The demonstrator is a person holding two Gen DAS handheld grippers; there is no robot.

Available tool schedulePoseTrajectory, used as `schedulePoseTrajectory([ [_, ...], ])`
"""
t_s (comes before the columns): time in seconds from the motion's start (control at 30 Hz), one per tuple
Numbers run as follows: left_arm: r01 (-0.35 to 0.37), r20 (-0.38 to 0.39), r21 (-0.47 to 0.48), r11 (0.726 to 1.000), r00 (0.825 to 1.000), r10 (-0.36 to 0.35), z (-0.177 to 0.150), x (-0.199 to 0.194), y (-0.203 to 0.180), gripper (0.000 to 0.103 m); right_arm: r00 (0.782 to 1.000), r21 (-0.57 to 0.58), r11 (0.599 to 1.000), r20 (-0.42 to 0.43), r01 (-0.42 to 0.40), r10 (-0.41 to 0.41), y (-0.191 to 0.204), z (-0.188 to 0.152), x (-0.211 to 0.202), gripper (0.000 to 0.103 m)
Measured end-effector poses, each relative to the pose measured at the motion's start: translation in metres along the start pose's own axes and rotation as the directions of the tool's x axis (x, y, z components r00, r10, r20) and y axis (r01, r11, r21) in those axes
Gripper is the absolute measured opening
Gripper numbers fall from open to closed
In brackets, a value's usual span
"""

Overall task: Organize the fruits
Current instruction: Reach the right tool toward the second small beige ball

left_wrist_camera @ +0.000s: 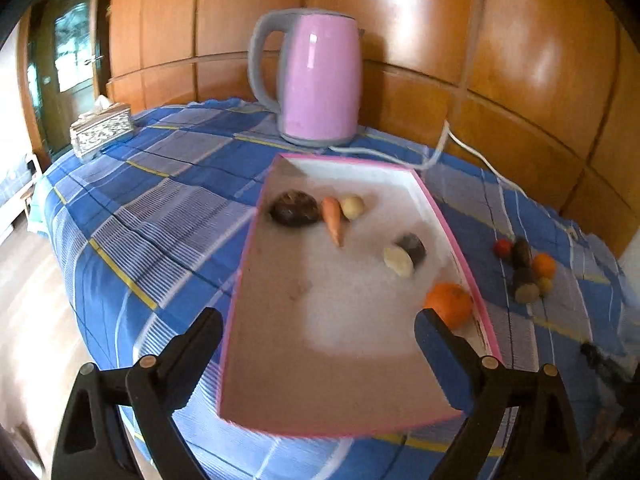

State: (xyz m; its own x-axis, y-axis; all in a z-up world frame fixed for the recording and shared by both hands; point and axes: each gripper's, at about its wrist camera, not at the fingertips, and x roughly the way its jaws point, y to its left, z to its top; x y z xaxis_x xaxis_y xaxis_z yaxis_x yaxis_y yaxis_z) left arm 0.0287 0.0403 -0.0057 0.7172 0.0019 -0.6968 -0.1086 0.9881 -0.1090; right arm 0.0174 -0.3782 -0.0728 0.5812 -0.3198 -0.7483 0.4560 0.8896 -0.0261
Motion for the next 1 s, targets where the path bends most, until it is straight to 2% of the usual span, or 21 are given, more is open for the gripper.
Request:
schedulePoseTrajectory([
  [0.13, -0.023, -0.023, -0.042, 0.999, 1.0, 0.022, 0.02, 0.01, 0.01, 0.099, 1.0, -0.001, 1.0, -0.001, 0.003, -0.003, 0.001, 0.0, 0.0, 0.087],
  [0.23, -0.026, -0.028, -0.061, 0.998, 0.999, 0.024, 0.016, 0.01, 0.014, 0.099, 1.0, 0.0, 1.0, 0.0, 0.004, -0.004, 0.001, 0.0, 0.0, 0.087],
  [0.43, -0.014, -0.077, -0.002, 1.0, 0.997, 0.014, 0.005, 0.019, -0.002, 0.101, 1.0, 0.0, 1.0, 0.002, 0.005, -0.005, 0.001, 0.0, 0.0, 0.087],
  [0.6, 0.0, -0.032, 0.011, 1.0, 0.999, 0.001, 0.006, 0.007, -0.007, 0.101, 1.0, 0.003, 1.0, 0.0, 0.0, 0.0, 0.001, 0.0, -0.001, 0.087],
  [0.8, 0.018, -0.058, 0.017, 1.0, 0.998, -0.017, -0.016, 0.0, -0.007, 0.101, 1.0, -0.001, 1.0, -0.006, 0.005, -0.005, 0.003, 0.0, -0.001, 0.087],
  [1.0, 0.025, -0.068, 0.058, 0.998, 0.997, -0.021, -0.027, 0.001, -0.017, 0.101, 0.998, -0.014, 1.0, -0.066, -0.016, 0.015, 0.004, 0.008, 0.0, 0.087],
])
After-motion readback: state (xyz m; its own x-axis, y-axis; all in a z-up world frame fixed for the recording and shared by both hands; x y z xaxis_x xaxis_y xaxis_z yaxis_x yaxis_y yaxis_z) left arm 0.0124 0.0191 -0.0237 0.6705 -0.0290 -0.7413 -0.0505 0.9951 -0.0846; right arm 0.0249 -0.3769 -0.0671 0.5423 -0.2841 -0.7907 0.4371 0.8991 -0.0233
